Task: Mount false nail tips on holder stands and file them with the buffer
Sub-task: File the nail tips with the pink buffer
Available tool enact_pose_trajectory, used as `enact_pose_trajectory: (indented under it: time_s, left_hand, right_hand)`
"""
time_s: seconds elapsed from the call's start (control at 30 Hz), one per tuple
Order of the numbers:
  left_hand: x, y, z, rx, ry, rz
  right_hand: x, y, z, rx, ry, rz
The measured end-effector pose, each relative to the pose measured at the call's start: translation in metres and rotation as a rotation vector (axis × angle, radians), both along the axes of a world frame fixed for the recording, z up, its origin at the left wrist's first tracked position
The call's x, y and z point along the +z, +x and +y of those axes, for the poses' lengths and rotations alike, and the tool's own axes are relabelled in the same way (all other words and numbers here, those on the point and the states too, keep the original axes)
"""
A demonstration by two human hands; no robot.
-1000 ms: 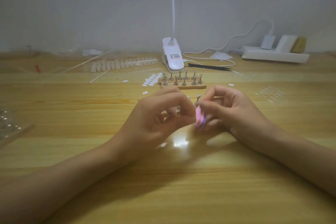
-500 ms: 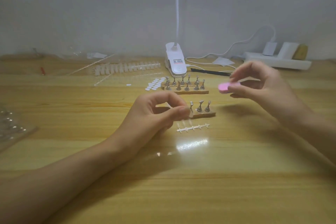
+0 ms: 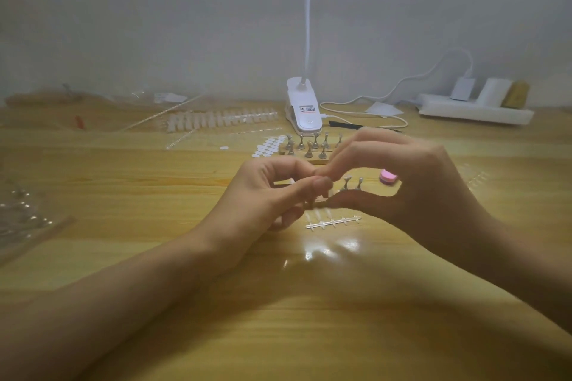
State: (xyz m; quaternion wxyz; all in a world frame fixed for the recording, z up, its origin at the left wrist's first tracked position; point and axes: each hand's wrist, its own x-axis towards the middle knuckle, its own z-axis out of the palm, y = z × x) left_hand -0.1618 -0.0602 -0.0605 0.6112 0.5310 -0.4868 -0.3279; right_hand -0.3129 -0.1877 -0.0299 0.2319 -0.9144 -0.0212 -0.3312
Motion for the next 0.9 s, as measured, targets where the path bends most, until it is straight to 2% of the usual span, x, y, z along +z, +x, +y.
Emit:
enact_pose_trajectory:
  time_s: [0.1, 0.2, 0.23, 0.3, 0.33, 0.37, 0.47, 0.7, 0.9]
  left_hand:
    - [0.007, -0.002, -0.004, 0.026, 0.009, -0.012]
    - [0.014, -0.002, -0.007, 0.101, -0.052, -0.093]
    - [0.015, 0.001, -0.007, 0.174, -0.08, -0.202]
    - [0.011, 0.009, -0.007, 0.337, -0.05, -0.546]
    - [0.008, 0.012, -0.007, 0.369, -0.008, -0.66]
    - [0.005, 0.014, -0.008, 0.364, 0.048, -0.694]
    - [-0.007, 0.013, -0.014, 0.282, 0.154, -0.579]
    - [-0.011, 0.014, -0.022, 0.255, 0.105, -0.408]
    - [-0.013, 0.016, -0.023, 0.275, 0.078, -0.389]
  right_hand:
    - [0.0, 0.003, -0.003, -0.014, 0.134, -0.042]
    - [0.002, 0.006, -0.008, -0.008, 0.162, -0.072]
    - [0.002, 0.006, -0.011, -0.011, 0.18, -0.079]
    - [0.003, 0.007, -0.019, -0.037, 0.207, -0.073]
    - [0.002, 0.007, -0.024, -0.059, 0.212, -0.058]
    - [0.0, 0.008, -0.028, -0.078, 0.214, -0.037]
    - [-0.01, 0.012, -0.032, -0.083, 0.213, 0.025]
    - [-0.028, 0.024, -0.028, -0.082, 0.188, 0.096]
    - [-0.034, 0.026, -0.025, -0.095, 0.132, 0.073]
